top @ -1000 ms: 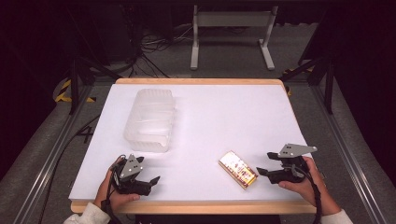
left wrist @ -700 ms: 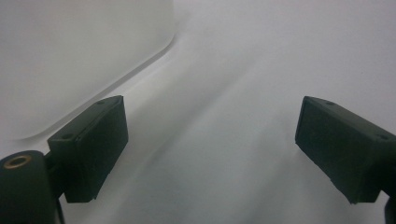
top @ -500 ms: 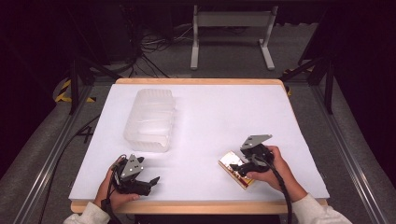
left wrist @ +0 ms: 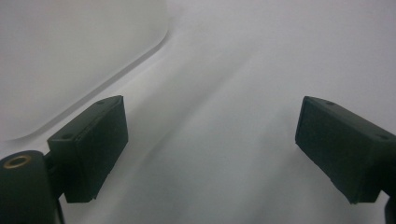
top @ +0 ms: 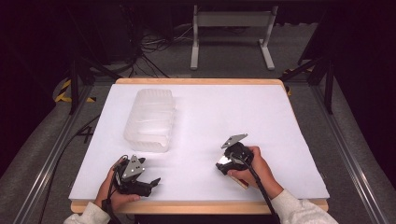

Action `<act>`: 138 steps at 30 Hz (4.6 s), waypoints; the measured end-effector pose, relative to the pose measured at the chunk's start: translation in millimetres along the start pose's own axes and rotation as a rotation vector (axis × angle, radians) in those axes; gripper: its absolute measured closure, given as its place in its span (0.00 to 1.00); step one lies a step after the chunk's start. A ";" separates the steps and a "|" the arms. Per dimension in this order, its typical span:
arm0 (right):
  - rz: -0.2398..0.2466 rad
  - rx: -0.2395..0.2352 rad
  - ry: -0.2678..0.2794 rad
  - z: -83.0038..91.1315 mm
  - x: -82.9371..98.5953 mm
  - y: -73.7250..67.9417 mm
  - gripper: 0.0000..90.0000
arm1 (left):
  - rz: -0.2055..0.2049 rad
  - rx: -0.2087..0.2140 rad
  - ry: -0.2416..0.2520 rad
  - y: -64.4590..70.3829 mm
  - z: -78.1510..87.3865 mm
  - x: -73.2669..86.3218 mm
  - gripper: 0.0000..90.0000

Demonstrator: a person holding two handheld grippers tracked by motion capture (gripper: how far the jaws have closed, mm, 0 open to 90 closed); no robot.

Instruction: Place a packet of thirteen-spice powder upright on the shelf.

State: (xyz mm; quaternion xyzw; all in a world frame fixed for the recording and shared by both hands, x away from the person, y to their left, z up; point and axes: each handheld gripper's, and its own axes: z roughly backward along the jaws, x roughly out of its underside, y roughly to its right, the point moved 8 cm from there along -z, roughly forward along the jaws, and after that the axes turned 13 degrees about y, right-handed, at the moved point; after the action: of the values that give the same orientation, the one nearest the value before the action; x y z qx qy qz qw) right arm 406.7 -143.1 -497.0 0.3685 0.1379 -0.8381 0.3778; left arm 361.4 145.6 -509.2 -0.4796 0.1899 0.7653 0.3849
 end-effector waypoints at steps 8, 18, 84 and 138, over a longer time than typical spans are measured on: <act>0.016 -0.042 0.042 12.8 -6.4 -6.1 0.36 | 0.000 0.004 0.001 0.0 0.1 -0.1 0.11; 0.012 -0.084 0.193 50.0 -28.7 -2.7 0.36 | 0.006 0.020 0.026 1.9 0.3 -3.1 0.11; -0.025 -0.022 0.630 -94.3 -240.0 -47.7 0.36 | 0.036 -0.016 0.066 5.7 23.7 4.6 0.11; 0.010 -0.067 0.529 -98.0 -210.9 -64.6 0.22 | 0.020 -0.028 0.020 8.1 25.5 13.0 0.10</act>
State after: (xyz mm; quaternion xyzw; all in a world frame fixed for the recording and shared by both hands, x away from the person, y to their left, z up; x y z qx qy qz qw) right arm 502.9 62.7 -415.5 0.5629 0.2576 -0.7056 0.3450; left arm 337.0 162.6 -509.4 -0.4905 0.1877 0.7669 0.3688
